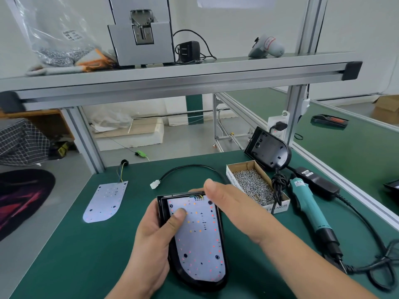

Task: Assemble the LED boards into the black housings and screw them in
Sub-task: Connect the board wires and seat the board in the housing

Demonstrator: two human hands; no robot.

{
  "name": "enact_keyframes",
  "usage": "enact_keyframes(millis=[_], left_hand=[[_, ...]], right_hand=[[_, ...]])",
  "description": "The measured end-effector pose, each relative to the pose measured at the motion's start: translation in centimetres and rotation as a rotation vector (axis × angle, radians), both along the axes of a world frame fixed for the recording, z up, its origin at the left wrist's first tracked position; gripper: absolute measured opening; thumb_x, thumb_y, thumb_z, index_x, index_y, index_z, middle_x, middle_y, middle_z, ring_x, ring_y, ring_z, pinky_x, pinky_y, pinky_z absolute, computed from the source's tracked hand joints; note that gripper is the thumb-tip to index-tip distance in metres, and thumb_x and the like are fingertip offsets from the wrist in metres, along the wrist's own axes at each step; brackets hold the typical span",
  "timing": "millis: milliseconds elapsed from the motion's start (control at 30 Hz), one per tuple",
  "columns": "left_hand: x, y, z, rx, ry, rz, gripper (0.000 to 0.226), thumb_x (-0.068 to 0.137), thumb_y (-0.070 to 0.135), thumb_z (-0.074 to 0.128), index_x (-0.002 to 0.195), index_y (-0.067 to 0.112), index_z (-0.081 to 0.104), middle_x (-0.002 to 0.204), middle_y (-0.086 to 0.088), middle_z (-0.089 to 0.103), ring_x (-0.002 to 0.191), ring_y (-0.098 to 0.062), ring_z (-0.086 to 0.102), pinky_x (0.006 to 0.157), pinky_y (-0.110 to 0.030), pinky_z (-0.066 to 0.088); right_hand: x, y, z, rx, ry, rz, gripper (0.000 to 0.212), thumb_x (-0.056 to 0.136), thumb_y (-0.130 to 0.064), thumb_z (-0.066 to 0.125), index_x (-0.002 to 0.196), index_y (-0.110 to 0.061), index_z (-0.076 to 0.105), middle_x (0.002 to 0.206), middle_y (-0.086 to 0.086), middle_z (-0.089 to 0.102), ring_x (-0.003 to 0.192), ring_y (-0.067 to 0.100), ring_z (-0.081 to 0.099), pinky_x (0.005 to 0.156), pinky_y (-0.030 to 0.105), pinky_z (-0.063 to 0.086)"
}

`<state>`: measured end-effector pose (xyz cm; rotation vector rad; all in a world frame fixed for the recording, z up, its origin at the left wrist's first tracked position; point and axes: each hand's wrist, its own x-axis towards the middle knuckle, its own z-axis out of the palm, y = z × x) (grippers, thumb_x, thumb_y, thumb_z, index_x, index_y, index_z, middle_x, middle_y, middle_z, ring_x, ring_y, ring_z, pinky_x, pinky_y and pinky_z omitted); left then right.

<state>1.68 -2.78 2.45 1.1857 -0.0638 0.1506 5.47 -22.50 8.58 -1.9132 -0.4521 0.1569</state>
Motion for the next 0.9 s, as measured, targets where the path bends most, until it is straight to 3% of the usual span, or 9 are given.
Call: enact_keyframes(millis=[33,67,233,400,500,600,733,833,900], left_hand=[[0.0,0.0,0.1,0.018,-0.010,0.008,0.043,0.090,0.023,0.077,0.130,0.011,0.067,0.134,-0.021,0.070,0.127,-0.045,0.065,0.111,-0.064,0.047],[-0.1,0.0,0.1,0.036,-0.016,0.020,0.040,0.090,0.022,0.077,0.128,0.012,0.068,0.132,-0.021,0.071,0.125,-0.044,0.066,0.110,-0.064,0.048],[-0.4,-0.3,0.4,0.060,-0.009,0.070,0.035,0.089,0.021,0.076,0.123,0.013,0.071,0.126,-0.018,0.075,0.119,-0.042,0.070,0.107,-0.062,0.051],[-0.5,-0.3,0.9,0.048,0.004,0.064,0.033,0.086,0.020,0.079,0.117,0.013,0.073,0.121,-0.018,0.076,0.113,-0.040,0.073,0.095,-0.050,0.060],[-0.7,-0.5,1.1,0.054,0.011,0.081,0.029,0.083,0.020,0.081,0.111,0.018,0.076,0.117,-0.016,0.078,0.106,-0.035,0.076,0.083,-0.035,0.063],[-0.7,-0.7,1.1,0.071,0.008,0.095,0.027,0.082,0.020,0.081,0.108,0.020,0.077,0.114,-0.014,0.079,0.103,-0.033,0.077,0.081,-0.032,0.062],[-0.6,-0.8,1.2,0.081,0.009,0.112,0.026,0.082,0.021,0.081,0.108,0.023,0.076,0.114,-0.012,0.079,0.103,-0.031,0.077,0.081,-0.031,0.062],[-0.6,-0.8,1.2,0.078,0.017,0.098,0.028,0.082,0.021,0.081,0.110,0.023,0.076,0.116,-0.011,0.079,0.104,-0.030,0.077,0.081,-0.031,0.062],[-0.6,-0.7,1.4,0.079,0.016,0.092,0.029,0.082,0.020,0.081,0.110,0.022,0.076,0.115,-0.012,0.079,0.104,-0.030,0.077,0.081,-0.030,0.062]], right_hand=[[0.0,0.0,0.3,-0.020,-0.034,0.020,0.092,0.070,-0.106,0.037,0.088,-0.016,0.047,0.079,-0.005,0.054,0.076,0.014,0.051,0.079,0.030,0.039],[0.0,0.1,0.4,-0.030,-0.059,0.037,0.088,0.075,-0.103,0.040,0.081,-0.015,0.040,0.073,-0.007,0.038,0.071,0.015,0.039,0.074,0.038,0.032],[-0.2,0.6,0.4,0.047,-0.062,0.055,0.075,0.086,-0.088,0.048,0.078,-0.017,0.027,0.083,0.006,0.021,0.077,0.028,0.024,0.072,0.043,0.018],[-0.3,1.1,0.2,0.085,-0.100,-0.019,0.056,0.091,-0.064,0.054,0.072,-0.020,0.026,0.072,-0.005,0.022,0.068,0.018,0.023,0.067,0.040,0.019],[-0.3,1.3,0.2,0.138,-0.088,-0.022,0.052,0.091,-0.056,0.056,0.074,-0.017,0.026,0.077,0.005,0.022,0.074,0.027,0.022,0.069,0.045,0.018],[-0.2,1.6,0.1,0.159,-0.078,-0.026,0.051,0.092,-0.053,0.057,0.073,-0.017,0.025,0.078,0.009,0.020,0.076,0.032,0.020,0.070,0.051,0.018],[-0.1,1.6,-0.1,0.162,-0.075,-0.025,0.053,0.092,-0.056,0.058,0.071,-0.021,0.024,0.075,0.002,0.018,0.074,0.027,0.018,0.068,0.042,0.014],[0.3,1.3,-0.4,0.241,0.052,-0.041,0.062,0.084,-0.058,0.065,0.070,-0.005,0.035,0.079,0.003,0.030,0.074,0.027,0.029,0.081,0.040,0.014],[0.6,1.1,-0.6,0.336,0.153,-0.057,0.080,0.074,-0.060,0.071,0.095,0.012,0.044,0.090,0.000,0.045,0.083,0.018,0.043,0.083,0.038,0.021]])
